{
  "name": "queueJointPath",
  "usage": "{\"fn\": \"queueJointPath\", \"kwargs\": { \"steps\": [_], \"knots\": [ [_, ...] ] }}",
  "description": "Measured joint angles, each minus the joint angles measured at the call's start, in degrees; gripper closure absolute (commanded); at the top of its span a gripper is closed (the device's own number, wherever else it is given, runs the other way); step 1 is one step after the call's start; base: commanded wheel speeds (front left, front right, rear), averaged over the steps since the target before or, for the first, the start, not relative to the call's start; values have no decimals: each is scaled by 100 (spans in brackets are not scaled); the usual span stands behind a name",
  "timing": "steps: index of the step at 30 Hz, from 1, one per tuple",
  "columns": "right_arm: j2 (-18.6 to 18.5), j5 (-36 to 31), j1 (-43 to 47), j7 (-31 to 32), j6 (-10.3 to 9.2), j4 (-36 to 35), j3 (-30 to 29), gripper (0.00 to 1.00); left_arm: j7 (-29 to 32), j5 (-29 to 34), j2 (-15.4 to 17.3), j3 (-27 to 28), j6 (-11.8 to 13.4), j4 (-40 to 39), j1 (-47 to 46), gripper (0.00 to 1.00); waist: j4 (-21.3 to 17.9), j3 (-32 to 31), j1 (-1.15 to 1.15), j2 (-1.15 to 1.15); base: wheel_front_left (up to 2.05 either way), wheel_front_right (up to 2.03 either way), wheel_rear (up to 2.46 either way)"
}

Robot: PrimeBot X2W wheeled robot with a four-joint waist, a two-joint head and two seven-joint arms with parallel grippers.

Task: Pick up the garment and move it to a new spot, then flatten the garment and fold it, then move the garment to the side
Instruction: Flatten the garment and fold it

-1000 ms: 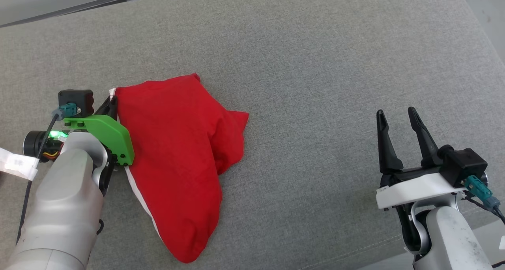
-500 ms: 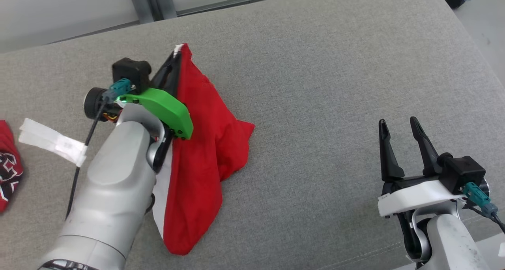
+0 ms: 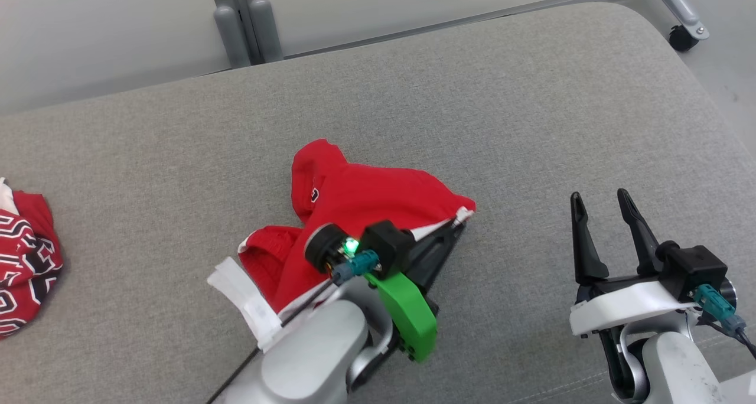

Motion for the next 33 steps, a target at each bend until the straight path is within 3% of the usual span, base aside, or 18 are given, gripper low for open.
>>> {"fn": "queueJointPath", "kwargs": {
  "steps": [2, 3, 4, 9, 14, 18, 22, 27, 33],
  "knots": [
    [1, -4, 0, 0, 0, -12, 3, 0, 22, -144, 5, -381, 76, -188, 119, 100, -19, 2, 0, 0, 0, 0, 0],
    [1, -4, 1, 0, 0, -19, 2, 0, 22, -226, -2, -556, 116, -252, 175, 58, -28, 9, 0, 0, 0, 0, 0],
    [-1, -4, 2, 0, 0, -22, 2, 0, 56, -247, -4, -723, 140, -272, 186, 0, -34, 17, 0, 0, 0, 0, 0],
    [0, -3, 2, 0, 0, -24, -25, 0, -65, -480, 0, -1092, 365, -439, 114, 0, -40, 48, 0, 0, 0, 0, 0],
    [0, -3, 57, 0, 0, -15, -76, 0, -186, -564, -1, -932, 644, -504, -130, 0, 41, -27, 0, 0, 0, 0, 0],
    [0, -2, 144, 0, 0, -9, -83, 0, -211, -270, 55, -305, 920, -402, -219, 0, 179, -157, 0, 0, 0, 0, 0],
    [1, -2, 233, 0, 0, 4, -86, 0, -215, 20, 334, 347, 1042, -521, 48, 0, 303, -262, 0, 0, 0, 0, 0],
    [1, -8, 302, 0, 0, 4, -88, 0, -216, 254, 682, 1103, 1099, -680, 543, 0, 460, -379, 0, 0, 0, 0, 0],
    [1, -24, 328, 0, 0, 7, -74, 0, -218, 389, 858, 1606, 1089, -573, 961, 0, 607, -448, 0, 0, 0, 0, 0]
  ]
}}
